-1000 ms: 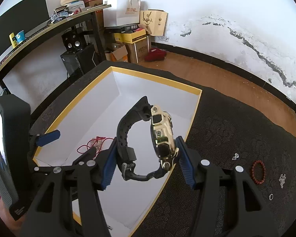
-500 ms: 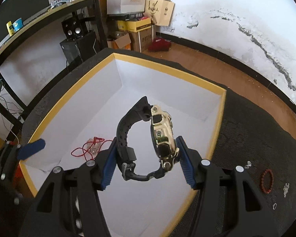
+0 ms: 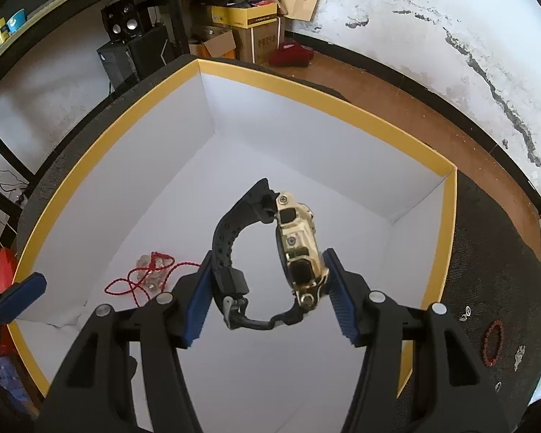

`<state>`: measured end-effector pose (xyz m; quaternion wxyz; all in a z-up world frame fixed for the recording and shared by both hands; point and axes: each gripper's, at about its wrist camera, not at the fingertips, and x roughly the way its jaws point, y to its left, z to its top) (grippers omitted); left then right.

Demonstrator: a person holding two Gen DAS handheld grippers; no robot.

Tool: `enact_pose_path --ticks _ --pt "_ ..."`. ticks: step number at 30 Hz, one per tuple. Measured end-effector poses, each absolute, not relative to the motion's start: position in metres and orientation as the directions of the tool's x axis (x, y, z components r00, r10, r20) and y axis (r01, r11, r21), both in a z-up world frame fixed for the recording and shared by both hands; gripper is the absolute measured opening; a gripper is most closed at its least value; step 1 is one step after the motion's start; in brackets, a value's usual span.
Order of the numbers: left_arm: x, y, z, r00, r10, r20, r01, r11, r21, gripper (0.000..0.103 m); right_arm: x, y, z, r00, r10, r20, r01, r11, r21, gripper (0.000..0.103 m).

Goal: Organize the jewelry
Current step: 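Carry the black watch into the white box with the right tool and release it, then move the left tool back to the rug and close on the small silver charm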

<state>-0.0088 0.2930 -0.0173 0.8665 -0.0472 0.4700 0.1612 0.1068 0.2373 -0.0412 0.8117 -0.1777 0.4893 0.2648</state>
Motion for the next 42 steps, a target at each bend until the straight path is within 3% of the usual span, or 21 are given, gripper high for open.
enact_pose_path --ticks 5,6,8,22,25,32,42 --pt "-0.009 0.293 -0.019 0.506 0.231 -0.831 -0.325 0.944 0.065 0.087 0.106 0.239 -0.042 0.376 0.261 -0.889 -0.607 0.794 -0.024 0.064" --pt "-0.009 0.292 -0.019 0.507 0.232 -0.831 -0.325 0.944 0.065 0.087 0.106 0.24 -0.042 0.373 0.269 -0.888 -0.609 0.793 -0.016 0.078" --pt "-0.009 0.292 -0.018 0.507 0.232 -0.83 -0.325 0.943 0.065 0.087 0.103 0.237 -0.036 0.401 0.278 -0.873 -0.605 0.796 -0.025 0.098" --pt "-0.004 0.27 0.002 0.554 0.23 -0.8 -0.305 0.95 0.062 0.087 0.08 0.155 0.02 0.515 0.324 -0.794 -0.54 0.841 -0.007 0.098" --pt "-0.003 0.259 0.009 0.577 0.233 -0.783 -0.291 0.954 0.069 0.092 0.068 0.11 0.03 0.555 0.32 -0.768 -0.496 0.869 0.004 0.098" --pt "0.002 0.215 0.02 0.625 0.193 -0.757 -0.221 0.973 0.066 0.093 0.047 -0.008 0.038 0.633 0.238 -0.737 -0.334 0.942 0.017 0.098" --pt "0.034 0.083 0.019 0.659 0.038 -0.751 0.008 0.998 0.057 0.095 0.036 -0.18 -0.006 0.632 0.025 -0.775 -0.035 0.999 0.004 0.098"
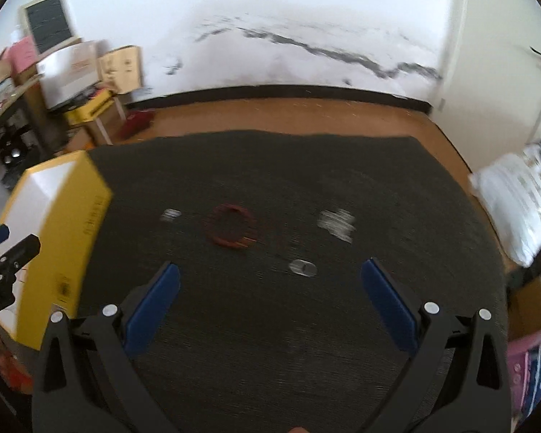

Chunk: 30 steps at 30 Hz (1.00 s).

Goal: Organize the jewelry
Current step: 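Move the left tool back to the rug and close on the small silver charm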

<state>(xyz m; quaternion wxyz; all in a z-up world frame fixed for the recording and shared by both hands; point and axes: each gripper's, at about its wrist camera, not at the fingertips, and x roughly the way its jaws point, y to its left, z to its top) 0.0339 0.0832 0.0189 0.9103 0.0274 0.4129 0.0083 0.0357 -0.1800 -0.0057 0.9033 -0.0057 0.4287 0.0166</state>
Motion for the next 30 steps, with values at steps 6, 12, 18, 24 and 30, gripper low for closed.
enact_pose_path --ticks 6,12,18,24,30 --pt "0.05 0.014 0.001 0.644 0.0 -0.765 0.111 0.989 0.094 0.095 0.033 -0.23 -0.017 0.624 -0.014 -0.781 -0.011 1.0 -0.027 0.098" --pt "0.056 -0.02 -0.011 0.634 -0.018 -0.773 0.149 0.984 0.1 0.095 0.027 -0.25 -0.02 0.619 -0.005 -0.785 -0.014 1.0 -0.018 0.098" --pt "0.063 -0.028 -0.021 0.625 -0.001 -0.78 0.146 0.983 0.116 0.095 0.027 -0.248 -0.018 0.618 0.01 -0.786 -0.036 0.999 -0.016 0.097" --pt "0.068 -0.025 -0.02 0.629 0.012 -0.777 0.118 0.987 0.112 0.095 0.028 -0.249 -0.015 0.623 0.014 -0.782 -0.036 0.999 -0.011 0.097" --pt "0.071 -0.021 -0.017 0.632 0.002 -0.775 0.115 0.989 0.096 0.095 0.031 -0.246 -0.016 0.623 0.01 -0.782 -0.03 0.999 -0.012 0.097"
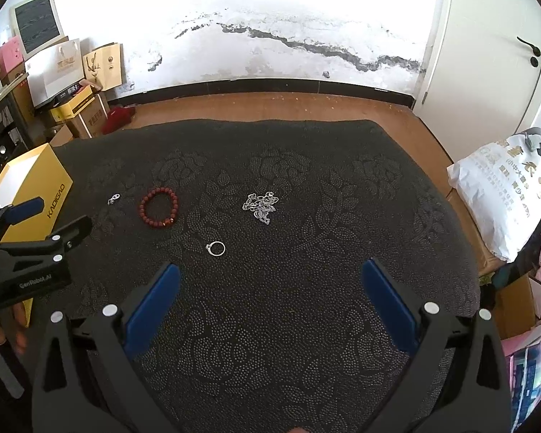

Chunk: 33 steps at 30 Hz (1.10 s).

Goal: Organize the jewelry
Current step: 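Move the left tool back to the rug and close on the small silver charm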

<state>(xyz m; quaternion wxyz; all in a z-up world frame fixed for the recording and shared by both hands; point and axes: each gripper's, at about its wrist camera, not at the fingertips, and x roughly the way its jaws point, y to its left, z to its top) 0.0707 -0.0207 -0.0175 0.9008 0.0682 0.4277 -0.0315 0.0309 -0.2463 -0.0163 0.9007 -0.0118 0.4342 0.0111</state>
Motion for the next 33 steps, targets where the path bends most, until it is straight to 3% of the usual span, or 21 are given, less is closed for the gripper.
enact_pose_path --ticks 8,18,27,30,33 --pt "0.086 -0.008 -0.022 0.633 0.003 -0.774 0.096 0.992 0.083 0.095 0.038 -0.243 -0.027 0.61 0.011 -0.793 -0.03 1.0 -0.009 0.098" --pt "0.132 0.011 -0.072 0.575 0.057 -0.816 0.066 0.991 0.116 0.095 0.047 -0.247 -0.027 0.611 0.021 -0.792 -0.035 0.999 -0.001 0.098" --pt "0.16 0.021 -0.11 0.561 0.018 -0.828 0.128 0.986 0.109 0.095 0.049 -0.252 -0.024 0.617 0.031 -0.786 -0.032 0.999 0.014 0.098" --pt "0.163 0.033 -0.115 0.58 -0.048 -0.814 0.13 0.991 0.034 0.095 0.05 -0.252 -0.023 0.618 0.035 -0.785 -0.036 0.999 0.016 0.098" --pt "0.165 0.032 -0.115 0.589 -0.056 -0.807 0.145 0.989 0.037 0.093 0.053 -0.255 -0.021 0.62 0.039 -0.784 -0.034 0.999 0.023 0.098"
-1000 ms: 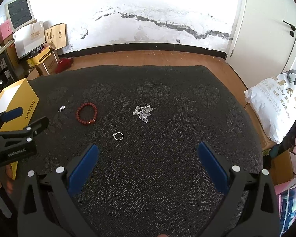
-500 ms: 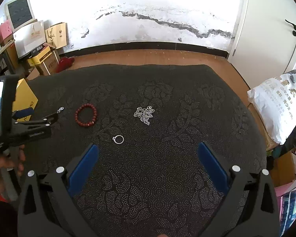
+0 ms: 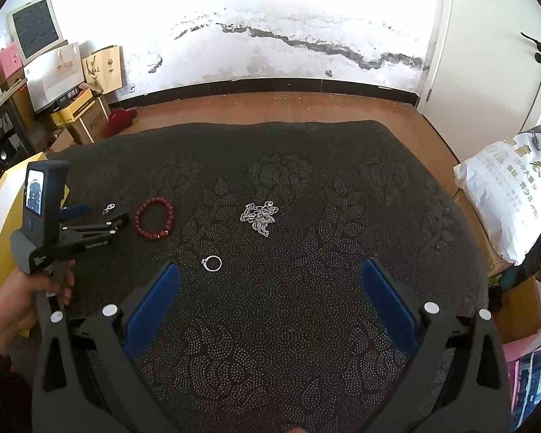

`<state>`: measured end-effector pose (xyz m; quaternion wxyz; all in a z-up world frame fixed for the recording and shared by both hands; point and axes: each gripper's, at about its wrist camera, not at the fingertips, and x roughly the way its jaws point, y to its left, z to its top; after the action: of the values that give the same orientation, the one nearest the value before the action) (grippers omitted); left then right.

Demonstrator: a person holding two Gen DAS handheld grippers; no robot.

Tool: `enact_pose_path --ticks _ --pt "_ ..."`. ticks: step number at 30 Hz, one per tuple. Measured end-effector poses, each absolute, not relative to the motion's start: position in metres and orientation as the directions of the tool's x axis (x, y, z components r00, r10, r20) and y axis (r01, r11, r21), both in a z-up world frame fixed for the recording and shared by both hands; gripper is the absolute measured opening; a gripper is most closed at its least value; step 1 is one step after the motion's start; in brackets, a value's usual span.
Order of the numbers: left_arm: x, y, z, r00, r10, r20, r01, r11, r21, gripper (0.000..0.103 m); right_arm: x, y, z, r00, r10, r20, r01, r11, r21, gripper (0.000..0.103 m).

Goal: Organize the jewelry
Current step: 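Move the left tool back to the rug and close on the small silver charm, then grasp the silver ring with the right tool while the left tool holds the charm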

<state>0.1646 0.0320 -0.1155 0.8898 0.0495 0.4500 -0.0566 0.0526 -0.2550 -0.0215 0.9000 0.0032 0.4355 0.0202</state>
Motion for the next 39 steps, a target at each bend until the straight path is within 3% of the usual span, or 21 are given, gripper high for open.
enact_pose_path --ticks 1,2,3,5,10,13,17,18,25,32,39 --pt "0.165 0.031 -0.116 0.591 -0.056 -0.805 0.144 0.989 0.037 0.092 0.053 -0.256 -0.021 0.621 0.041 -0.783 -0.034 0.999 0.026 0.098" --pt "0.166 0.03 -0.115 0.592 -0.057 -0.804 0.148 0.988 0.038 0.084 0.053 -0.256 -0.021 0.623 0.042 -0.781 -0.034 0.999 0.027 0.098" --pt "0.164 0.027 -0.112 0.595 -0.065 -0.801 0.16 0.986 0.039 0.068 0.052 -0.257 -0.02 0.624 0.042 -0.78 -0.033 0.999 0.028 0.098" --pt "0.162 0.019 -0.11 0.598 -0.069 -0.799 0.177 0.983 0.048 0.049 0.053 -0.258 -0.02 0.625 0.047 -0.779 -0.035 0.999 0.032 0.098" --pt "0.161 0.014 -0.111 0.598 -0.065 -0.799 0.176 0.983 0.051 0.03 0.052 -0.261 -0.018 0.626 0.048 -0.779 -0.032 0.999 0.035 0.098" --pt "0.16 0.014 -0.111 0.601 -0.041 -0.798 0.168 0.983 0.076 0.012 0.054 -0.263 -0.019 0.622 0.047 -0.781 -0.032 0.999 0.035 0.098" --pt "0.157 0.009 -0.109 0.594 -0.009 -0.805 0.153 0.983 0.103 0.01 0.057 -0.262 -0.022 0.613 0.051 -0.788 -0.039 0.999 0.033 0.098" --pt "0.156 0.008 -0.107 0.593 -0.009 -0.805 0.152 0.983 0.1 0.004 0.058 -0.261 -0.022 0.613 0.052 -0.788 -0.043 0.999 0.033 0.098" --pt "0.135 0.008 -0.069 0.594 -0.01 -0.805 0.135 0.987 0.088 0.004 0.066 -0.251 -0.04 0.584 0.034 -0.811 -0.086 0.996 -0.02 0.098" --pt "0.089 0.025 -0.017 0.596 -0.095 -0.797 0.131 0.991 -0.02 0.004 0.084 -0.251 -0.066 0.546 0.038 -0.837 -0.131 0.991 -0.041 0.098" --pt "0.083 0.025 -0.018 0.574 -0.119 -0.81 0.158 0.987 -0.033 0.004 0.098 -0.253 -0.111 0.451 0.037 -0.892 -0.161 0.986 -0.04 0.098"
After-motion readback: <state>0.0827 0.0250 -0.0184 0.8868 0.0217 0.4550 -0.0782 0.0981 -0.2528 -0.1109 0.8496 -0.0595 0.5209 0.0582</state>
